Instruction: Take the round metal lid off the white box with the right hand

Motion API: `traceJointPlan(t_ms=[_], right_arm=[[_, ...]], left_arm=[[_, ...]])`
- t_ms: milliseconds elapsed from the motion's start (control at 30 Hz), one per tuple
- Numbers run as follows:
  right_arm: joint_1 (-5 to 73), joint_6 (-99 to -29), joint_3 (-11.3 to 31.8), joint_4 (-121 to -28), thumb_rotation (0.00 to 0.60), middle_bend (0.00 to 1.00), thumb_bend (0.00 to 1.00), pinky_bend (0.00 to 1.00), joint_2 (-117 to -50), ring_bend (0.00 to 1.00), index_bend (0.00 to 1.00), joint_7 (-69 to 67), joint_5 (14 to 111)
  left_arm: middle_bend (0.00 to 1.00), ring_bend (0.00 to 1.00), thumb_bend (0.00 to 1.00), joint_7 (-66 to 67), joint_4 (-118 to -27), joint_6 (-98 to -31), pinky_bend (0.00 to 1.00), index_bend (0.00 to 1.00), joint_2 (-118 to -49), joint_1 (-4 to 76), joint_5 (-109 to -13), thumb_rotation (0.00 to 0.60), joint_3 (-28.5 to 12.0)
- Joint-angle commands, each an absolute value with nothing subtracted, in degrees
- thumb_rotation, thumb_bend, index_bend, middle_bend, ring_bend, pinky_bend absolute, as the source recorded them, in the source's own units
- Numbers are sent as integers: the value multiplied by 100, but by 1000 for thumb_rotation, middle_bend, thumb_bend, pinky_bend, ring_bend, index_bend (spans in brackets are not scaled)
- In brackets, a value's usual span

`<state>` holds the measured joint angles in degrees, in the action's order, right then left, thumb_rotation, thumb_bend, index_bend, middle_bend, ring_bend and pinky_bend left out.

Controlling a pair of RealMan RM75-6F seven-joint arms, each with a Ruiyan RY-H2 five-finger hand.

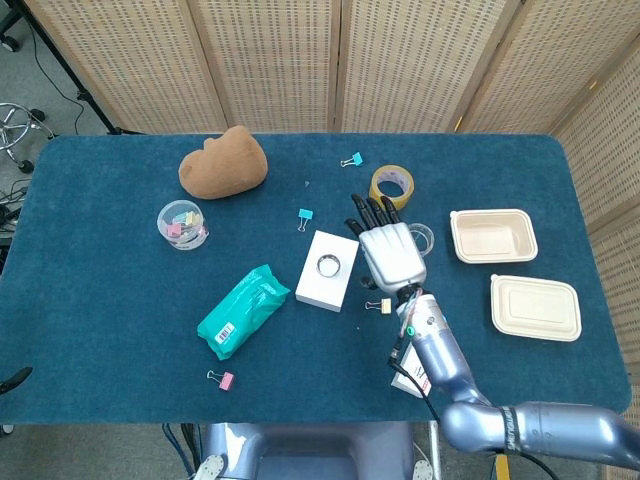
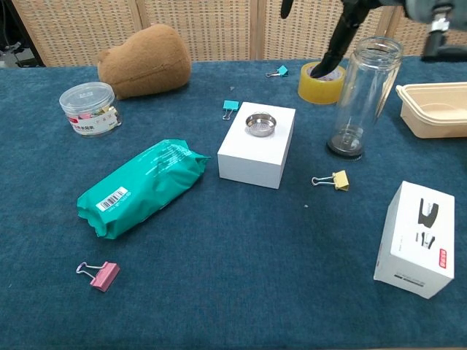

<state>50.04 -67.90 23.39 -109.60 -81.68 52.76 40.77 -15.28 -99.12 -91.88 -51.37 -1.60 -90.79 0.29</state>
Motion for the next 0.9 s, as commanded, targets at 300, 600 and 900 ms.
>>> traceJointPlan(t_ms=[300,600,900], right_arm=[[5769,-6520,2163,-9040,600,0,132,0,-9611,0,372,4841,3790],[5786,-6226,1967,-8236,600,0,156,0,-9921,0,408,4302,3988],[5793,-5968,1904,-7912,600,0,304,0,-9942,0,441,3982,4112]], left_arm=[[0,0,42,-1796,-9833,-9069,0,0,-5035,-99,-9067,600,41],[0,0,43,-1813,-9858,-9007,0,0,-5011,-87,-8997,600,44],[0,0,43,-1790,-9862,-8998,0,0,-5015,-90,-8980,600,49]])
